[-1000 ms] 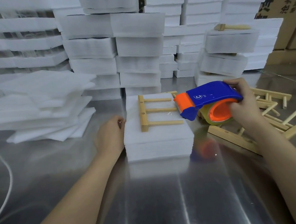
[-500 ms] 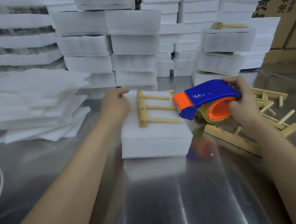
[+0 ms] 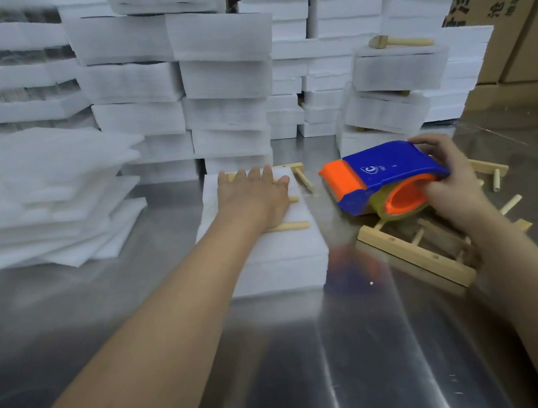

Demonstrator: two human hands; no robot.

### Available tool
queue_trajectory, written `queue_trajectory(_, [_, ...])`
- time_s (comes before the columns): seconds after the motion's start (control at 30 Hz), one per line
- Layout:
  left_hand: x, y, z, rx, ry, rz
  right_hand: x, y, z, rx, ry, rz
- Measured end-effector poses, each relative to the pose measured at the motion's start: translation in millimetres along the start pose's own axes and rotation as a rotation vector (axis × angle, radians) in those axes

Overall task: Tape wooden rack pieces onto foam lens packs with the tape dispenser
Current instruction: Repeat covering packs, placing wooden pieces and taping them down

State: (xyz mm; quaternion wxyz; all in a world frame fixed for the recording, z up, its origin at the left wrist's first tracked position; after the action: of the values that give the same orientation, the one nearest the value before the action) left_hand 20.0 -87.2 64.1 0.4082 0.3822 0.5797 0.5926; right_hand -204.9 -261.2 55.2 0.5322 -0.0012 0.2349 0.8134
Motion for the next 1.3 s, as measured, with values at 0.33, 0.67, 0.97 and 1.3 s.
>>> queue_trajectory(0.33, [2, -1, 0, -0.019, -0.024, -0.008, -12, 12, -9, 0.063, -0.004, 0.017])
queue_trajectory(0.67, [0, -1, -1, -0.037, -0.015, -0.007, -6, 40, -17, 0.078, -0.009, -0.134])
queue_trajectory(0.97, [-17, 19, -42, 0.030, -0.151, -0.125, -1, 35, -8, 0.107, 0.046, -0.138])
queue_trajectory(1.3, [-28, 3, -57, 0.368, -0.250, -0.255, 3, 31, 14, 0.476, 0.248, -0.143])
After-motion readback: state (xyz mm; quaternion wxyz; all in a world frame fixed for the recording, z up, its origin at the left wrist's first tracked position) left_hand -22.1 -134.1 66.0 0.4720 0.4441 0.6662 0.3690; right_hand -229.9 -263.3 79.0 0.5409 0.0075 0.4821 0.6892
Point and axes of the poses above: each hand's wrist, its own x-axis away from the middle knuckle, its own y-axis out of the back of the hand, z = x × y, the point moved 3 cm from there along -x, towards the middle knuckle, and after that the axes turned 14 degrees about -y, right-handed, at the moved point
